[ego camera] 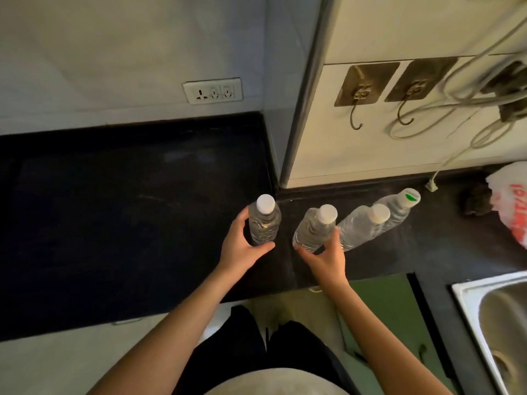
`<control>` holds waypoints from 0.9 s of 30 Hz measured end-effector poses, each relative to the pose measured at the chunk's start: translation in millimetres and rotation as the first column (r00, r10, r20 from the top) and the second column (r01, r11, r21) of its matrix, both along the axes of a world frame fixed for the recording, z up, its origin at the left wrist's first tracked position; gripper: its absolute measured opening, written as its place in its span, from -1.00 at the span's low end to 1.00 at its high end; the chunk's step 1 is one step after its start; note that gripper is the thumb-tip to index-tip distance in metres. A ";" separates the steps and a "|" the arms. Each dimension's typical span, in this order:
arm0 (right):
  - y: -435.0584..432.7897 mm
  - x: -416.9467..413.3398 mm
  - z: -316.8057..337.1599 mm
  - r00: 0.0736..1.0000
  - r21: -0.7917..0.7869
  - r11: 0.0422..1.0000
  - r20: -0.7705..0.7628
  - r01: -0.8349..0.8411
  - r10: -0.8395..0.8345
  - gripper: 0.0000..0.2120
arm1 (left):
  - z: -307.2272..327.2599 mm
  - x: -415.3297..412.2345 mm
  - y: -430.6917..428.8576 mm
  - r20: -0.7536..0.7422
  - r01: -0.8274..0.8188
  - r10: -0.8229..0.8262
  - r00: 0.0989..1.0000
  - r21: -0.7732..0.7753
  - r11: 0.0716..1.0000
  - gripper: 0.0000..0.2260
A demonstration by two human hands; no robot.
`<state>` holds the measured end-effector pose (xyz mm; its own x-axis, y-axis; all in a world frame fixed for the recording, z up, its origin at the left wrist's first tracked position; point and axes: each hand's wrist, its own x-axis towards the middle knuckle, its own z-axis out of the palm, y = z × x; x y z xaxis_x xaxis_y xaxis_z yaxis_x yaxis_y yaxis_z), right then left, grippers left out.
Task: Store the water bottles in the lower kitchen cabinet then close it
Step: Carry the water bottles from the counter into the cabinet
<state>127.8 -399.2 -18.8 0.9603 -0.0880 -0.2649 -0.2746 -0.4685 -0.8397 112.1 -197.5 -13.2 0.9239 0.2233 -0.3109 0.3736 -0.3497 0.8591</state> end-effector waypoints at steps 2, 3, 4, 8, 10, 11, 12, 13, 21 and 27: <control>4.0 5.5 0.2 0.999 0.001 1.000 -0.016 0.028 -0.028 -0.27 | 0.1 9.0 1.0 -0.023 0.012 -0.013 1.000 -0.032 0.999 -0.21; 5.2 7.9 0.2 0.999 -0.001 0.999 -0.023 0.033 -0.033 -0.31 | -0.4 12.7 0.8 -0.032 0.015 -0.016 0.999 -0.038 0.999 -0.25; 5.9 9.8 0.8 0.999 -0.003 0.999 -0.026 0.037 -0.037 -0.34 | -1.3 15.6 0.6 -0.035 0.014 -0.016 0.999 -0.048 0.999 -0.28; 5.1 12.8 7.7 0.999 -0.021 0.999 -0.026 0.036 -0.037 -0.39 | -0.5 22.5 3.8 -0.036 0.004 -0.005 0.999 -0.048 0.999 -0.32; 2.8 9.9 13.6 1.000 -0.027 1.000 -0.023 0.007 -0.008 -0.43 | 2.6 20.0 5.7 -0.049 0.004 -0.006 0.999 -0.047 0.999 -0.32; 1.6 7.7 16.0 1.000 -0.014 1.000 -0.028 -0.013 0.012 -0.46 | 5.3 16.5 5.8 -0.059 -0.006 0.002 0.998 -0.059 0.998 -0.34; 0.1 5.0 17.5 0.999 0.013 0.999 -0.041 -0.032 0.032 -0.48 | 8.2 11.4 5.9 -0.072 -0.023 0.017 0.997 -0.074 0.997 -0.39; -1.5 2.1 19.2 0.997 0.048 0.998 -0.056 -0.045 0.048 -0.49 | 12.5 5.6 5.8 -0.081 -0.039 0.032 0.996 -0.088 0.995 -0.45; -8.6 -14.2 69.7 0.975 0.335 0.916 0.033 -0.219 0.221 -0.58 | 70.2 -48.5 -7.4 -0.052 -0.218 0.212 0.976 -0.228 0.949 -0.70; -1.6 -22.4 97.2 0.922 0.404 0.836 0.056 -0.371 0.383 -0.62 | 98.7 -93.1 -17.5 0.006 -0.416 0.434 0.901 -0.278 0.866 -0.82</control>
